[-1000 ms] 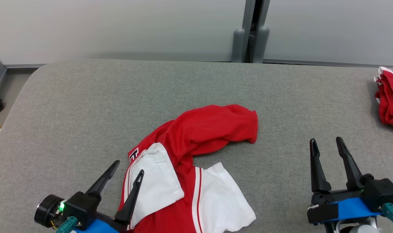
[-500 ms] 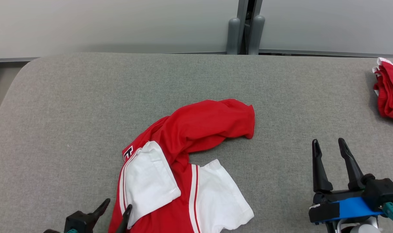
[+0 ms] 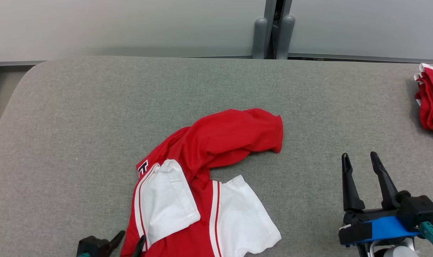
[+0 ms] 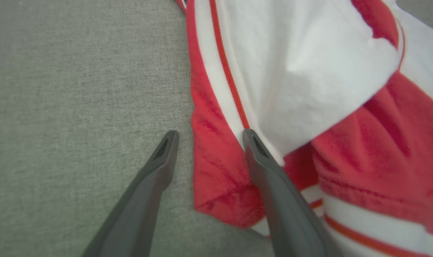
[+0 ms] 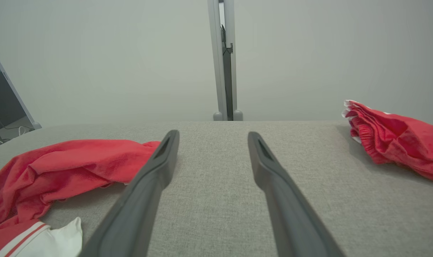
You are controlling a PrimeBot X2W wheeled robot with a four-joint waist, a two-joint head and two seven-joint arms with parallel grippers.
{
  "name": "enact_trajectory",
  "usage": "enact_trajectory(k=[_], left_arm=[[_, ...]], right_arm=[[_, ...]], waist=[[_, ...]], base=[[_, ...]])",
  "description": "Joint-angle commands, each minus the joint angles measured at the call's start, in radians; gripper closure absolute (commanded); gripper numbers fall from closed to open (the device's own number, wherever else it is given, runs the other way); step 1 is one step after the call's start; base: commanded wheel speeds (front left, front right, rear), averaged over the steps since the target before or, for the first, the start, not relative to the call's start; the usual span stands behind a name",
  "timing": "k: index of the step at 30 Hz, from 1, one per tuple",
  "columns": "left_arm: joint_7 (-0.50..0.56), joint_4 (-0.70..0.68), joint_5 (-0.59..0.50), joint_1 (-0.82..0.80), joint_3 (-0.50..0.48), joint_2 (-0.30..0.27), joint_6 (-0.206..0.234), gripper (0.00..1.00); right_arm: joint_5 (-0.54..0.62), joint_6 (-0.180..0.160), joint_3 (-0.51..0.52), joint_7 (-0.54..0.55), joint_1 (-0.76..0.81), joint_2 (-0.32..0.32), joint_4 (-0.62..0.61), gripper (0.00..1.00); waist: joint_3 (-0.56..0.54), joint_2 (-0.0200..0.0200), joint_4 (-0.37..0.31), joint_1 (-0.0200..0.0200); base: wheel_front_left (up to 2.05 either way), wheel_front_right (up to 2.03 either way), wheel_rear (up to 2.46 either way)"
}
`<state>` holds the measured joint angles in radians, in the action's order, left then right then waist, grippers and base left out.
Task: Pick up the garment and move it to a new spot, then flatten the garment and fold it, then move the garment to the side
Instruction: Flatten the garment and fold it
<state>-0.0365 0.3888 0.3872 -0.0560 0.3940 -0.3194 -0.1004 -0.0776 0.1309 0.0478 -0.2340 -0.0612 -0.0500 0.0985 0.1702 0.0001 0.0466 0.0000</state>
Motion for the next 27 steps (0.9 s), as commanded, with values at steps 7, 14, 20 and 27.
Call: enact_trajectory(k=[7,14,20,27], left_arm=[[0.006,-0.004,0.003,-0.038,0.03,-0.01,-0.013,1.0],[-0.011,-0.126,-0.024,-0.147,-0.009,-0.078,-0.008,1.0],[0.028,-0.183,-0.03,-0.308,-0.054,-0.125,-0.001,1.0],[0.04,-0.099,-0.036,-0.485,-0.092,-0.174,-0.008,1.0]], right_arm=[[-0.001,0.0,0.003,-0.007,-0.012,-0.001,0.003,0.0],[0.001,0.0,0.011,-0.008,-0.022,-0.001,-0.006,0.0],[0.007,0.0,0.009,-0.005,-0.043,-0.001,-0.01,0.0],[0.012,0.0,0.018,-0.005,-0.071,-0.001,-0.015,0.0]], waist=[[-0.002,-0.0001,0.0,0.0],[0.009,-0.0001,0.002,0.0],[0.043,-0.0001,-0.021,0.0],[0.101,-0.0001,-0.075,0.0]], base=[[0.0,0.0,0.0],[0.0,0.0,0.0],[0.0,0.0,0.0],[0.0,0.0,0.0]])
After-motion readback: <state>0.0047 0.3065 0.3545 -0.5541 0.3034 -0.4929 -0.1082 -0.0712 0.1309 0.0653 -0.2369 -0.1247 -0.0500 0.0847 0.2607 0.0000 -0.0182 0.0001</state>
